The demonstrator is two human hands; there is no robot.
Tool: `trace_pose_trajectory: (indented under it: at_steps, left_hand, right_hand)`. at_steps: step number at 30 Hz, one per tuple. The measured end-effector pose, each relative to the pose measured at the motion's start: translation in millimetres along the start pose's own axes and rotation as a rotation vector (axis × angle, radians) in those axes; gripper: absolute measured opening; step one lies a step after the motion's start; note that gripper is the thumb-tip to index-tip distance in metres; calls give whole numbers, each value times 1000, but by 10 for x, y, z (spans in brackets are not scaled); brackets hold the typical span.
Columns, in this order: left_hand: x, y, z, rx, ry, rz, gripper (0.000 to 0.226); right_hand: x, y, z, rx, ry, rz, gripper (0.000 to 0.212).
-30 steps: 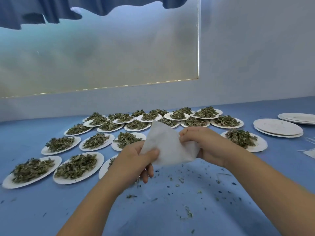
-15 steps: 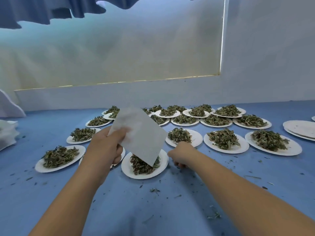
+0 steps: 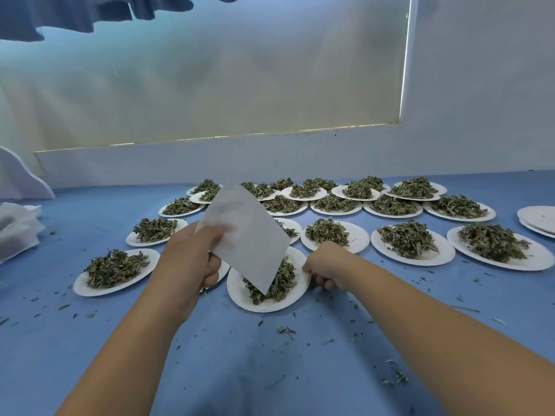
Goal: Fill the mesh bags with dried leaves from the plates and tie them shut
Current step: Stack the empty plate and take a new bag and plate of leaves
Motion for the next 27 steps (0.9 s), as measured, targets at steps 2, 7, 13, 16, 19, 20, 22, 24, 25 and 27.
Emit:
trace_pose_trajectory:
  at_steps: [2, 7, 13, 16, 19, 20, 22, 24, 25, 27]
  left_hand:
    - [4, -14, -40, -15, -5, 15, 15]
    - [-10, -33, -152, -41, 0, -6, 17]
    - [21, -43, -450, 82, 0, -28, 27]
    - [40, -13, -694, 310, -41, -72, 38]
    - [2, 19, -951, 440, -39, -185, 45]
    - [-15, 25, -1031, 463, -35, -214, 45]
    - [-45, 26, -1175, 530, -45, -279, 46]
    - [-62, 20, -1296, 617, -63, -362, 47]
    - [-66, 18, -1344, 667, -71, -398, 47]
    - [-60, 24, -1420, 798, -73, -455, 46]
  right_hand:
    - [-50, -67, 46, 123, 4, -10, 22]
    - [-200, -362, 401, 272, 20, 23, 18]
    - [-501, -872, 1068, 303, 61, 63, 18]
    - [-685, -1076, 1328, 239, 90, 69, 19]
    - [-870, -1207, 1500, 180, 106, 64, 10]
    - [-924, -1238, 1540, 174, 111, 63, 8]
    - [-1009, -1288, 1604, 157, 127, 57, 7]
    - [-1068, -1333, 1647, 130, 135, 46, 5]
    - [-1087, -1354, 1659, 119, 136, 40, 5]
    - [-1115, -1395, 1667, 101, 135, 33, 6]
Point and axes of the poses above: each hand's wrist, its own x-axis towards the middle knuckle, its own z-axis out of the back of the hand, y = z × x, the point moved 2 cm from there along x, towards the middle knuckle, and after that the axes turned 11 degrees about z, right-handed, at the moved point
